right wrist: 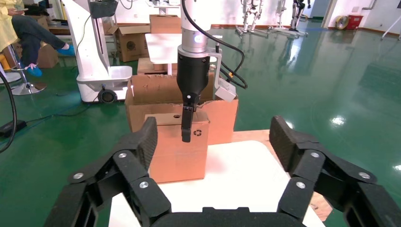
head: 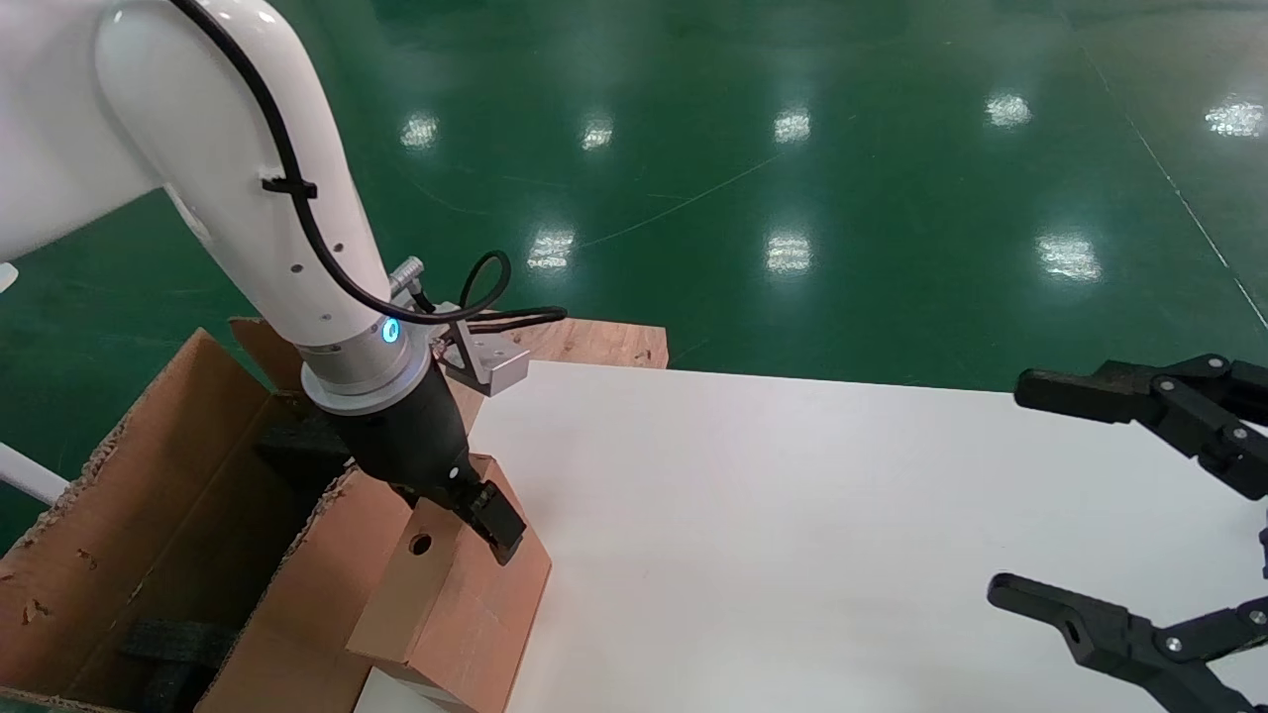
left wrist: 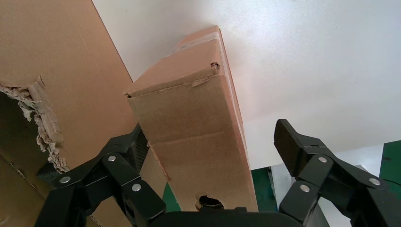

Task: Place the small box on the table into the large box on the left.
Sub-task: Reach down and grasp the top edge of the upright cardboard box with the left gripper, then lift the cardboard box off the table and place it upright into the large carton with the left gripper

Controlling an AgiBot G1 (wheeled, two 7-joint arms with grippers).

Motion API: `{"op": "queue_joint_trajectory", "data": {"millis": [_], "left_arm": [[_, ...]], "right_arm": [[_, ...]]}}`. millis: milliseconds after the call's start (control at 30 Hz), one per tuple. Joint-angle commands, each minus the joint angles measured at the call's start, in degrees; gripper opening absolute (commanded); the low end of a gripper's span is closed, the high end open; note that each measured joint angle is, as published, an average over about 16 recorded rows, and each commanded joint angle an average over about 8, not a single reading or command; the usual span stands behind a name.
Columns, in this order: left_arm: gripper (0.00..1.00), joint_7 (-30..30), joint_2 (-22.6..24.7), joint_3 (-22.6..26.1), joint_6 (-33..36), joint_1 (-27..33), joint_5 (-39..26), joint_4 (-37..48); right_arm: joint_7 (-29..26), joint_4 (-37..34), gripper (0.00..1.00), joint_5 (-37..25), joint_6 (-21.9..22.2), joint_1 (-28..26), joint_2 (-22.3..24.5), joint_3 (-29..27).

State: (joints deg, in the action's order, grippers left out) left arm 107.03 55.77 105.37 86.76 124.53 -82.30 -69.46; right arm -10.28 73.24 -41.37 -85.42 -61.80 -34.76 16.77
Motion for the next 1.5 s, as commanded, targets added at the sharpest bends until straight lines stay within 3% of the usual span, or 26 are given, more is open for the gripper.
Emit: {"op": "queue_joint_trajectory", "data": {"millis": [33, 967, 1200, 1500], "left_arm": [[0.00, 0.0, 0.0, 0.0, 0.0, 0.0, 0.0, 0.0], [0.00, -1.1, 0.4, -0.4, 0.2, 1.3, -0.2, 0.3], [0.00, -6.0, 2.3, -2.1, -0.2, 6.3, -2.1, 5.1], [0.00, -17.4, 4.1, -5.0, -3.1, 15.6, -6.0, 18.2]], "right_arm": [[0.0, 0.0, 1.00, 0.0, 0.0, 0.0, 0.0, 0.0], [0.0, 0.0, 1.00, 0.0, 0.0, 0.0, 0.0, 0.0], [0.0, 0.0, 1.00, 0.0, 0.0, 0.0, 0.0, 0.1], [0.0, 0.0, 1.00, 0.0, 0.0, 0.0, 0.0, 0.1]]}}
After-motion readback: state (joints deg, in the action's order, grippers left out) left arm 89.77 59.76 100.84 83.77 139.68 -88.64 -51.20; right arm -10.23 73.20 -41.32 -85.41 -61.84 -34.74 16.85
